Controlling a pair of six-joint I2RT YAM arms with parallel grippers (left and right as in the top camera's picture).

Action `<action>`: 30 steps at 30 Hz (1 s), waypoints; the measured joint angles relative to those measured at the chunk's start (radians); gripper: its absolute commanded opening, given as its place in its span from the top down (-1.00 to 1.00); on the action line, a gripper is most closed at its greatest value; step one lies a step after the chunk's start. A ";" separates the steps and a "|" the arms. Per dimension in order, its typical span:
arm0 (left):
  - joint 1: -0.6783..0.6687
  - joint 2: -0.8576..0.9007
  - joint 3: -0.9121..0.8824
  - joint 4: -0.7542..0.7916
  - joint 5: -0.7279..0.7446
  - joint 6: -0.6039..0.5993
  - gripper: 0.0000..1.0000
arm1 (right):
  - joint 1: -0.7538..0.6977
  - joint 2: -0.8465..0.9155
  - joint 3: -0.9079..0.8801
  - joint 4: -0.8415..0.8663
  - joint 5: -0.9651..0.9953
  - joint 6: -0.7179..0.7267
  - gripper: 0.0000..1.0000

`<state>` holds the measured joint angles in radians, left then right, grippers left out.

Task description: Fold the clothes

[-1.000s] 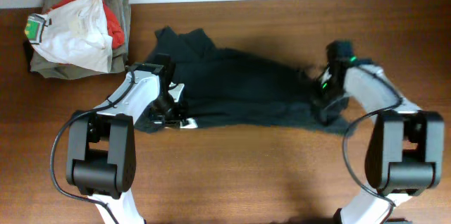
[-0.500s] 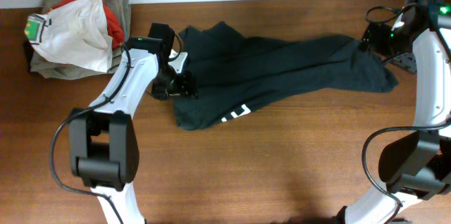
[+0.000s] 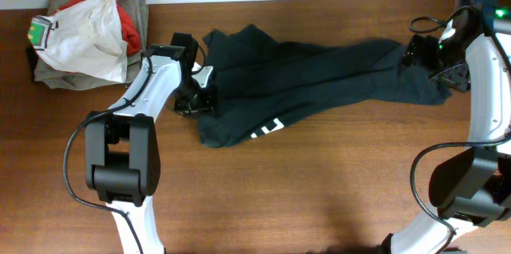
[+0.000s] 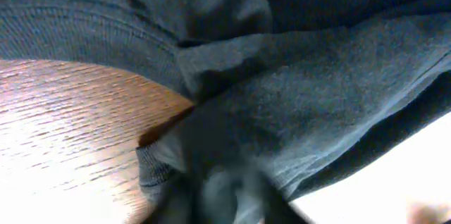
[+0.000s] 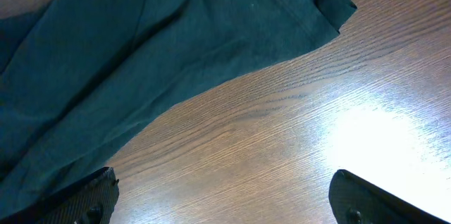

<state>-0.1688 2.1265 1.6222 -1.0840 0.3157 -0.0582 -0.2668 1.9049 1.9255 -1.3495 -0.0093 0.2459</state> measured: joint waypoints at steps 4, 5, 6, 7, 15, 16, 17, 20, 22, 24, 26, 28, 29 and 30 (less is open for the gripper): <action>0.014 0.000 0.010 -0.022 0.003 0.002 0.99 | 0.000 0.002 0.000 0.026 0.060 0.000 -0.97; 0.024 -0.002 0.024 -0.051 0.002 0.002 0.99 | -0.003 0.011 0.000 0.031 0.076 0.000 -0.97; 0.036 -0.013 0.032 -0.062 0.003 0.003 0.99 | -0.008 0.023 0.000 0.032 0.079 0.000 -0.97; 0.048 -0.035 0.037 -0.084 0.002 0.006 0.99 | -0.020 0.051 0.000 0.035 0.082 0.000 -0.97; 0.036 -0.267 0.056 -0.446 0.001 0.034 0.99 | -0.064 0.144 -0.003 0.068 -0.027 -0.003 -0.97; 0.022 -0.267 0.057 -0.477 -0.003 0.044 0.99 | -0.064 0.144 -0.003 0.079 -0.045 -0.006 -0.97; -0.001 -0.272 0.056 -0.496 -0.005 0.055 0.99 | -0.064 0.145 -0.003 0.079 -0.053 -0.009 -0.97; -0.008 -0.396 0.054 -0.492 -0.009 0.074 0.99 | -0.064 0.177 -0.003 0.114 -0.115 -0.029 -0.97; -0.008 -0.583 0.043 -0.529 -0.008 0.077 0.99 | -0.064 0.197 -0.005 0.164 -0.187 -0.040 -0.97; -0.008 -0.653 -0.090 -0.491 0.019 0.077 0.99 | -0.053 0.197 -0.005 0.189 -0.221 -0.046 -0.97; -0.007 -0.642 -0.357 -0.411 0.074 0.074 0.99 | -0.017 0.197 -0.006 0.209 -0.222 -0.062 -0.98; -0.008 -0.633 -0.534 -0.317 0.101 0.053 0.99 | 0.044 0.197 -0.006 0.257 -0.214 -0.105 -0.98; -0.008 -0.634 -0.572 -0.290 0.106 0.042 0.99 | 0.075 0.197 -0.007 0.291 -0.179 -0.124 -0.97; -0.008 -0.634 -0.588 -0.287 0.109 0.035 0.99 | 0.113 0.198 -0.008 0.341 -0.111 -0.142 -0.92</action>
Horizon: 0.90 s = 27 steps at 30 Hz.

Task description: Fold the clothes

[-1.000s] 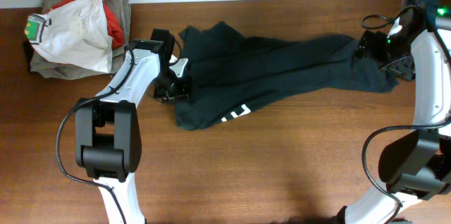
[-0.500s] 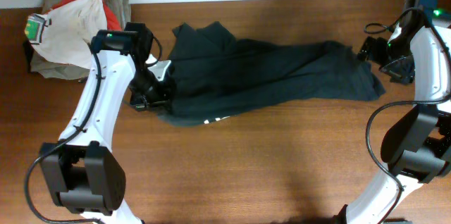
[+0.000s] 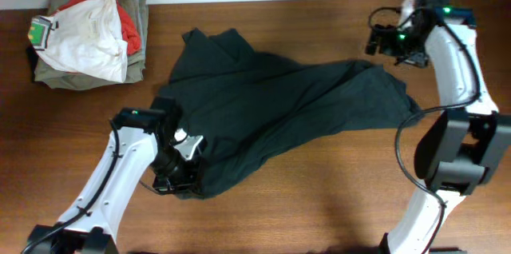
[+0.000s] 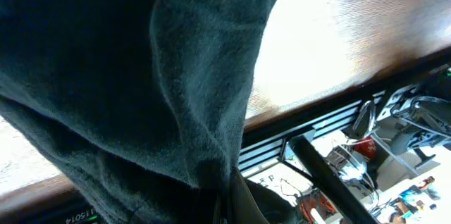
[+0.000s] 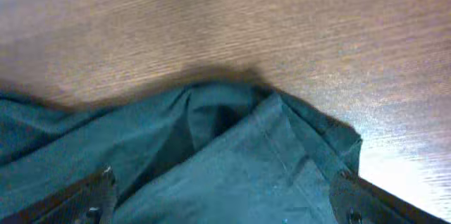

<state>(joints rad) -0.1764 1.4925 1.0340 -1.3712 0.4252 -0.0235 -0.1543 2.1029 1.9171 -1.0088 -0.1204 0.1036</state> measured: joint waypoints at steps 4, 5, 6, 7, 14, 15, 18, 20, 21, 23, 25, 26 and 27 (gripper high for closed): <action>0.000 0.000 -0.001 0.027 0.006 -0.004 0.97 | -0.027 0.090 -0.001 0.120 0.052 -0.042 -0.77; 0.000 0.000 -0.002 0.038 0.006 -0.004 0.97 | -0.033 0.137 -0.001 0.148 0.051 -0.056 -0.76; 0.000 0.000 -0.002 0.044 0.006 -0.004 0.97 | -0.033 0.161 -0.001 0.163 0.050 -0.059 -0.71; 0.000 0.000 -0.002 0.050 0.007 -0.004 0.89 | -0.033 0.182 -0.002 0.183 0.048 -0.061 -0.64; 0.000 0.000 -0.002 0.079 0.010 -0.008 0.83 | -0.033 0.243 -0.002 0.206 0.003 -0.074 -0.12; 0.000 0.000 -0.002 0.082 0.010 -0.008 0.83 | -0.033 0.244 -0.002 0.205 0.003 -0.074 -0.12; 0.000 0.000 -0.002 0.094 0.010 -0.007 0.82 | -0.033 0.246 0.006 0.138 0.007 -0.073 -0.13; 0.000 0.000 -0.002 0.100 0.010 -0.008 0.82 | -0.033 0.256 0.068 0.043 0.014 -0.073 -0.12; 0.000 0.000 -0.002 0.102 0.010 -0.007 0.82 | -0.033 0.256 0.077 0.031 0.015 -0.072 -0.09; 0.000 0.000 -0.002 0.105 0.010 -0.008 0.82 | -0.033 0.257 0.079 0.021 0.015 -0.072 0.21; 0.000 0.000 -0.002 0.105 0.010 -0.007 0.82 | -0.033 0.257 0.079 0.021 0.016 -0.052 0.25; 0.000 0.000 -0.002 0.105 0.010 -0.007 0.82 | -0.033 0.257 0.079 0.021 0.016 -0.050 0.28; 0.000 0.000 -0.002 0.105 0.010 -0.008 0.81 | -0.033 0.257 0.079 0.021 0.016 -0.046 0.27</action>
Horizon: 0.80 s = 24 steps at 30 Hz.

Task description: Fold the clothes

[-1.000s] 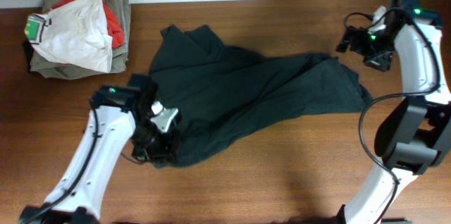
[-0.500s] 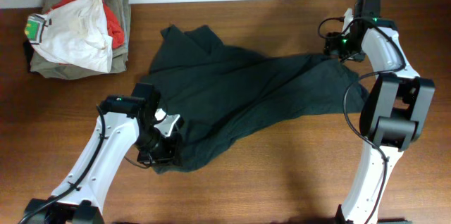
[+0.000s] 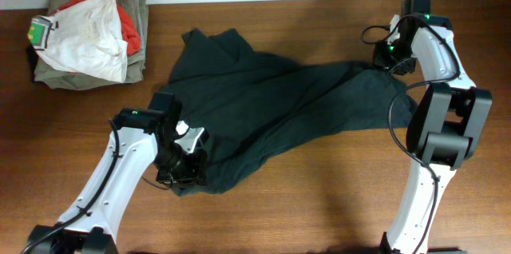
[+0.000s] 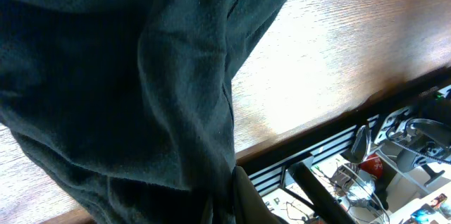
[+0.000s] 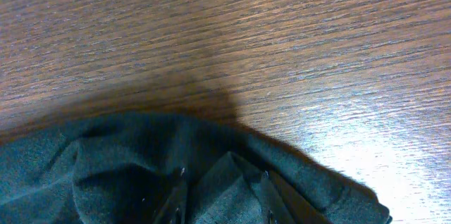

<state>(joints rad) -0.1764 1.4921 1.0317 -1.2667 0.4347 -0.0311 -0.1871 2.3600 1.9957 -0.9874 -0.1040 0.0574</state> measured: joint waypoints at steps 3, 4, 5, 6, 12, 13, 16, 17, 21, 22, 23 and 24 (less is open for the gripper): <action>0.000 0.000 0.000 0.001 0.000 0.000 0.81 | 0.000 0.000 0.000 0.000 0.000 0.003 0.59; 0.000 0.000 0.000 0.003 0.000 0.000 0.81 | 0.000 0.000 0.000 0.000 -0.001 0.012 0.72; 0.000 0.000 0.000 0.007 0.000 0.000 0.81 | 0.000 0.000 0.000 0.005 -0.002 0.019 0.92; 0.000 0.000 0.000 0.008 0.000 0.000 0.81 | 0.000 0.000 0.000 0.007 -0.001 0.021 0.92; 0.000 0.000 0.000 0.087 0.000 -0.007 0.99 | -0.001 0.005 0.103 -0.087 0.029 0.026 0.92; 0.000 0.000 0.020 0.093 -0.005 -0.008 0.99 | -0.005 0.017 0.197 -0.180 0.037 0.038 0.92; 0.000 0.002 0.218 0.060 -0.064 -0.010 0.99 | -0.028 0.022 0.519 -0.389 0.057 0.083 0.92; 0.000 0.002 0.319 0.031 -0.107 -0.011 0.99 | -0.040 0.023 0.624 -0.472 0.060 0.093 0.92; 0.002 0.005 0.698 -0.027 -0.298 -0.031 0.99 | -0.096 0.008 1.089 -0.705 0.062 0.122 0.93; 0.013 0.008 0.808 -0.040 -0.330 -0.046 0.99 | -0.113 -0.027 1.121 -0.705 0.058 0.135 0.92; 0.033 0.010 0.943 -0.065 -0.350 -0.058 0.99 | -0.125 -0.067 1.122 -0.704 0.051 0.146 0.93; 0.061 -0.001 1.102 -0.087 -0.369 -0.068 0.99 | -0.135 -0.143 1.127 -0.705 0.042 0.154 0.92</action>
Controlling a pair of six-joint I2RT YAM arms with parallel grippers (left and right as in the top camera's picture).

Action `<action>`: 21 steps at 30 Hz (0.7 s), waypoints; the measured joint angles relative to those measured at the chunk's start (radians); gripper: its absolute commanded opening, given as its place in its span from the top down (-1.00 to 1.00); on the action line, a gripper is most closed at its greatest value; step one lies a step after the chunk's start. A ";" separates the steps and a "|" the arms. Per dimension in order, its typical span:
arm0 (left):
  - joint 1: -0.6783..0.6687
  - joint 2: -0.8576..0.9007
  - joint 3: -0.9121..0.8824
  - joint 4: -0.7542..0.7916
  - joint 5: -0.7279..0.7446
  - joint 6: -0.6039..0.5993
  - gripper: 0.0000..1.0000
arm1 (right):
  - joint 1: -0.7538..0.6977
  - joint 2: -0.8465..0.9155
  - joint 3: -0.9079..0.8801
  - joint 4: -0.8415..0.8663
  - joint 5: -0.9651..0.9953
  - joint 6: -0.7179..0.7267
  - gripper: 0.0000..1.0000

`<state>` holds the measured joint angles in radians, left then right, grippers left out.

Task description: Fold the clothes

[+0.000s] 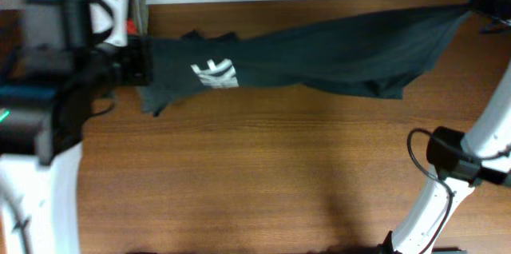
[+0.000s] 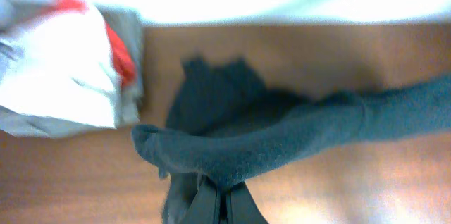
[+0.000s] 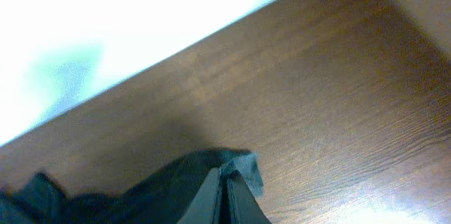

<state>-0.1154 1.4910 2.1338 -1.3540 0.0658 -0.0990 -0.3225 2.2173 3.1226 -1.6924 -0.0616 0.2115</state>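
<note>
A dark green shirt (image 1: pixel 319 50) with a white print (image 1: pixel 214 74) hangs stretched out in the air across the back of the table. My left gripper (image 1: pixel 144 62) holds its left end and my right gripper (image 1: pixel 473 5) its right end, both raised high. In the left wrist view the left gripper (image 2: pixel 225 201) is shut on a fold of the shirt (image 2: pixel 282 143). The right wrist view shows the right gripper (image 3: pixel 225 190) shut on a corner of the shirt (image 3: pixel 176 185).
A pile of folded clothes (image 2: pixel 63 76), white, red and olive, lies at the back left corner, mostly hidden behind my left arm in the overhead view. The wooden table (image 1: pixel 279 174) lies below the shirt. A white wall runs along its back edge.
The shirt lay crumpled on the table with both grippers low at its ends. Now both arms are raised and the shirt hangs taut between them, its print showing.
At first my left gripper was at the shirt's left side and the right one open beside its right end. Then the left held the front left edge while the right hovered open at the back right. The right came down on that end, and now both hold the shirt up.
</note>
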 measured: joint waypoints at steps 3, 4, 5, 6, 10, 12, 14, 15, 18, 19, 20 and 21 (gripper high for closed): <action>0.025 0.002 0.319 -0.139 -0.085 -0.033 0.99 | 0.001 -0.239 -0.045 0.000 -0.016 0.004 0.92; 0.026 0.000 0.420 -0.167 -0.101 -0.038 0.99 | 0.001 -0.369 -0.079 0.000 -0.018 0.004 0.93; 0.026 -0.006 0.494 -0.173 -0.109 -0.041 0.99 | 0.001 -0.419 -0.086 0.000 -0.018 0.003 0.92; 0.026 -0.019 0.534 -0.171 -0.116 -0.041 0.99 | 0.001 -0.472 -0.087 0.003 -0.018 0.004 0.92; 0.026 0.080 0.565 -0.095 -0.127 -0.021 0.99 | 0.001 -0.460 -0.091 0.091 -0.017 0.029 0.92; 0.029 0.324 0.559 0.054 -0.126 0.006 0.99 | 0.001 -0.344 -0.103 0.154 -0.016 0.033 0.92; 0.042 0.494 0.547 0.266 -0.120 0.018 0.99 | 0.001 -0.274 -0.113 0.210 -0.020 0.039 0.92; 0.056 0.604 0.537 0.369 -0.113 0.024 0.99 | 0.003 -0.214 -0.114 0.307 -0.023 0.047 0.92; 0.066 0.661 0.545 0.562 -0.098 0.059 0.99 | -0.023 -0.211 -0.123 0.431 -0.038 0.072 0.93; 0.066 0.656 0.585 0.573 -0.095 0.072 0.99 | -0.074 -0.252 -0.123 0.441 -0.045 0.079 0.92; 0.066 0.626 0.673 0.574 -0.084 0.103 0.99 | -0.119 -0.303 -0.121 0.442 -0.045 0.083 0.92; 0.066 0.585 0.710 0.569 -0.078 0.116 0.99 | -0.144 -0.345 -0.117 0.437 -0.051 0.084 0.92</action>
<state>-0.0494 2.0762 2.8441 -0.7849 -0.0120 0.0166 -0.4667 1.8725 3.0055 -1.2556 -0.1123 0.2955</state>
